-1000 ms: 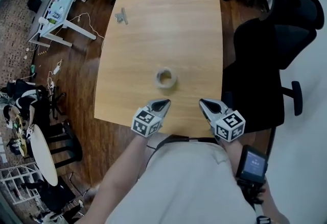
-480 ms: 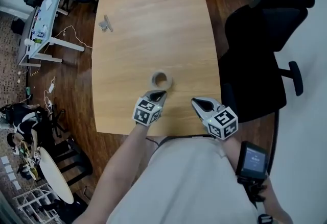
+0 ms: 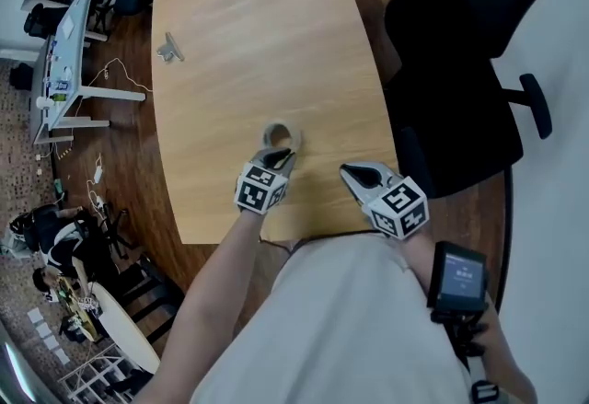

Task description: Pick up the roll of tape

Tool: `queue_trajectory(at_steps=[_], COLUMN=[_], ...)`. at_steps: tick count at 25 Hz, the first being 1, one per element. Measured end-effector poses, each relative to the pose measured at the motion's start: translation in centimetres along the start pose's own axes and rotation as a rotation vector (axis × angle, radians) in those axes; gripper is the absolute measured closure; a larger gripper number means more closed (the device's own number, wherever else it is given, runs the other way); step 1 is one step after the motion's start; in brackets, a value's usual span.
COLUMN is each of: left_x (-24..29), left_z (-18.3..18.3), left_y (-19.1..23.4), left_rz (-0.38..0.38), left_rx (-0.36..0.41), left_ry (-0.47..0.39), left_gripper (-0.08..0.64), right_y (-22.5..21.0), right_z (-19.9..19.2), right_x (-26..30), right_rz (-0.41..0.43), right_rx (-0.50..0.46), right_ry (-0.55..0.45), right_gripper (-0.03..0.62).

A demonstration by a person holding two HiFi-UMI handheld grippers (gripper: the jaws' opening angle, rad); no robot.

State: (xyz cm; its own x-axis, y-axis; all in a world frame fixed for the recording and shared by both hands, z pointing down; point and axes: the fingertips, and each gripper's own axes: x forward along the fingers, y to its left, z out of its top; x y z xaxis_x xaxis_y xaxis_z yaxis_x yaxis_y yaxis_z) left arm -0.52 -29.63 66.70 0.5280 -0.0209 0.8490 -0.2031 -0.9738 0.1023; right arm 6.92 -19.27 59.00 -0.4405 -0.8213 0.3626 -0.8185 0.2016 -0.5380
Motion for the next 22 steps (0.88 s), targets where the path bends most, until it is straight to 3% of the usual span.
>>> queue_trajectory(at_steps=[7,14,19,22], left_x=[0.9,2.8,3.5,4.0], left_z=[-1.0,-1.5,-1.8,-1.5], left_y=[1.0,2.7,2.7,2.3], left_rz=[-0.002,0.023,-0.034,-0.064], left_rx=[0.06,0.018,0.003,0.025], left_ry=[0.089,0.183,0.249,0.3], left_gripper=[0.436,0.403,0.427,0.397], right_y=[-0.2,-1.4,-1.3,-1.5], right_z=[-0.1,-0.7,-0.6,-0.6], right_x=[-0.1,-0.9,-0.6,-0.4], right_rz=[-0.009,-0.044,-0.062,-0.065], right_rx=[0.01,0.011,0.008,0.016], right_ry=[0.008,0.024,0.02,0.011], right_gripper=[0.586,0.586,0.586,0.586])
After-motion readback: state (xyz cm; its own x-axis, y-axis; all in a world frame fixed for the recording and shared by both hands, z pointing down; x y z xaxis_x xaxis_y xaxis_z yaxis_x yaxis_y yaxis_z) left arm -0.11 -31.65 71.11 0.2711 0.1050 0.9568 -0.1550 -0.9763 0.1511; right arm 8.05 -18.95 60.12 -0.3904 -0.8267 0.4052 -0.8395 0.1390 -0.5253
